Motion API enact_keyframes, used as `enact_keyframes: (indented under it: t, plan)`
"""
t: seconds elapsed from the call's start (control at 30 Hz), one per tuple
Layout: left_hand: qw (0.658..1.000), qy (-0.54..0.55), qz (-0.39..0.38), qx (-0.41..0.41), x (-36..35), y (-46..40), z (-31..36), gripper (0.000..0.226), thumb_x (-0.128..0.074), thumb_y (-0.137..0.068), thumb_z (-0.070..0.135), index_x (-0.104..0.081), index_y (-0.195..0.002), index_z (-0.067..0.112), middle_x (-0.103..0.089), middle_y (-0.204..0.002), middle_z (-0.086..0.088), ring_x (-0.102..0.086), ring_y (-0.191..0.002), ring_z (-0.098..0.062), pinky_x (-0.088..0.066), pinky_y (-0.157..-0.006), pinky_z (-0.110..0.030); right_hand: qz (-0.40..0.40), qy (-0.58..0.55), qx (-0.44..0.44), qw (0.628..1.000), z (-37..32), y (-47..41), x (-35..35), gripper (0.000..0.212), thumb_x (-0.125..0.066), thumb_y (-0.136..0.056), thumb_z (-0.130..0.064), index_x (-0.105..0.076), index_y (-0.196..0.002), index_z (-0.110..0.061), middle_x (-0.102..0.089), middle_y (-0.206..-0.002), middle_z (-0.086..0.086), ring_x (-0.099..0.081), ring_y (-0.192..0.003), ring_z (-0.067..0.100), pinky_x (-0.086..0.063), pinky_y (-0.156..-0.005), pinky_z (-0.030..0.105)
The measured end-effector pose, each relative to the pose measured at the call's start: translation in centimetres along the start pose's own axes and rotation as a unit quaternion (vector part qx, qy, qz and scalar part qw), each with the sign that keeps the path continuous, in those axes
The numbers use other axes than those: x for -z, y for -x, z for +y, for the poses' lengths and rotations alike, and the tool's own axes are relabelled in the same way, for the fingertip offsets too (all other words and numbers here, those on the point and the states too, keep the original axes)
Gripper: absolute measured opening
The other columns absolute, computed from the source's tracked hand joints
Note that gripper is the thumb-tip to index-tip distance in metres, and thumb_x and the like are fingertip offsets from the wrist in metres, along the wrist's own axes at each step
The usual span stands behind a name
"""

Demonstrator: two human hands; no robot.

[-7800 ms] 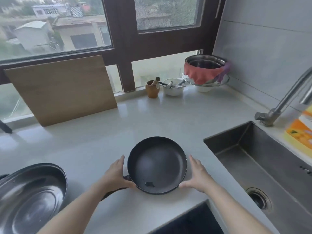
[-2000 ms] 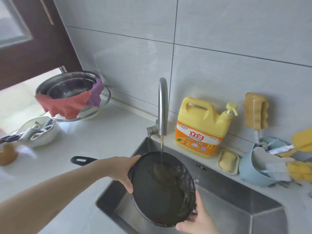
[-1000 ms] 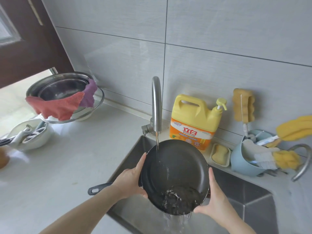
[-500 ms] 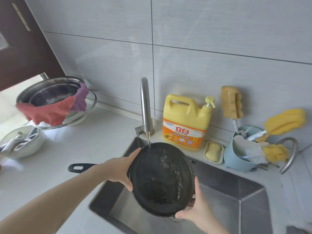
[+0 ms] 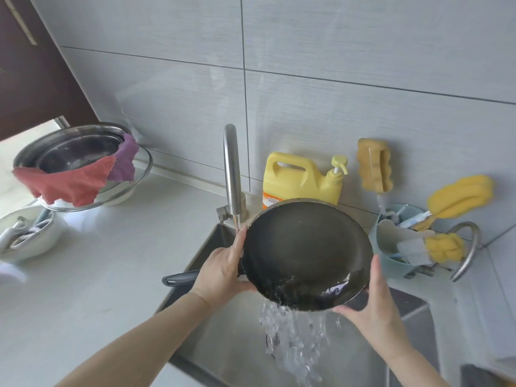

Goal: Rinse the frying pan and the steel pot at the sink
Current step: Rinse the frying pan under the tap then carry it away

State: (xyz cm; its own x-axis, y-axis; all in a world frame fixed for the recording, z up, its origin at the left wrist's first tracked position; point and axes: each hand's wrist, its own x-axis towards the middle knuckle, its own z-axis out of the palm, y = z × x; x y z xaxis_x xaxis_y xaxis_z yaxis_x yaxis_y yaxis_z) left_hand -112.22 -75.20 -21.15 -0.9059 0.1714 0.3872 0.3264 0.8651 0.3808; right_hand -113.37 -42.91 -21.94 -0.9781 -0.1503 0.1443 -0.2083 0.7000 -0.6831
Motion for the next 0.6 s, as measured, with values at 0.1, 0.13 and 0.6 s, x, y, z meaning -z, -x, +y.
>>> enact_keyframes:
  t: [0.1,0.13,0.6]
  plan:
    - [0.997,-0.03,0.06,-0.028,-0.6,-0.3,1.3,0.145,-0.092,-0.054,0.05,0.002,-0.155,0.01,-0.061,-0.074,-0.001,-0.059,-0.064,-0.021,-0.051,-0.069,-0.032,0.038,0.021,0.016,0.999,0.0,-0.1,1.9,0.136,-0.093,-0.055,-0.023,0.009,-0.142,-0.043,-0.022,-0.157,0.01,-0.032,-0.142,0.031,-0.035,-0.108,0.046]
    - [0.996,-0.039,0.077,-0.032,-0.7,-0.5,1.8,0.141,-0.092,-0.053,0.051,-0.003,-0.154,0.009,-0.063,-0.079,-0.003,-0.062,-0.068,-0.022,-0.053,-0.073,-0.034,0.056,0.028,0.018,0.998,-0.1,-0.3,2.4,0.134,-0.094,-0.053,-0.02,0.0,-0.147,-0.036,-0.027,-0.154,0.019,-0.036,-0.139,0.036,-0.038,-0.104,0.048]
    - [0.985,-0.055,0.149,-0.062,-1.6,-2.5,4.2,0.13,-0.091,-0.053,0.046,-0.009,-0.146,0.007,-0.069,-0.088,-0.007,-0.062,-0.09,-0.027,-0.047,-0.091,-0.051,0.119,0.052,0.056,0.99,1.2,-1.2,5.6,0.133,-0.088,-0.049,-0.025,-0.005,-0.153,-0.022,-0.041,-0.14,0.034,-0.049,-0.124,0.049,-0.04,-0.096,0.051]
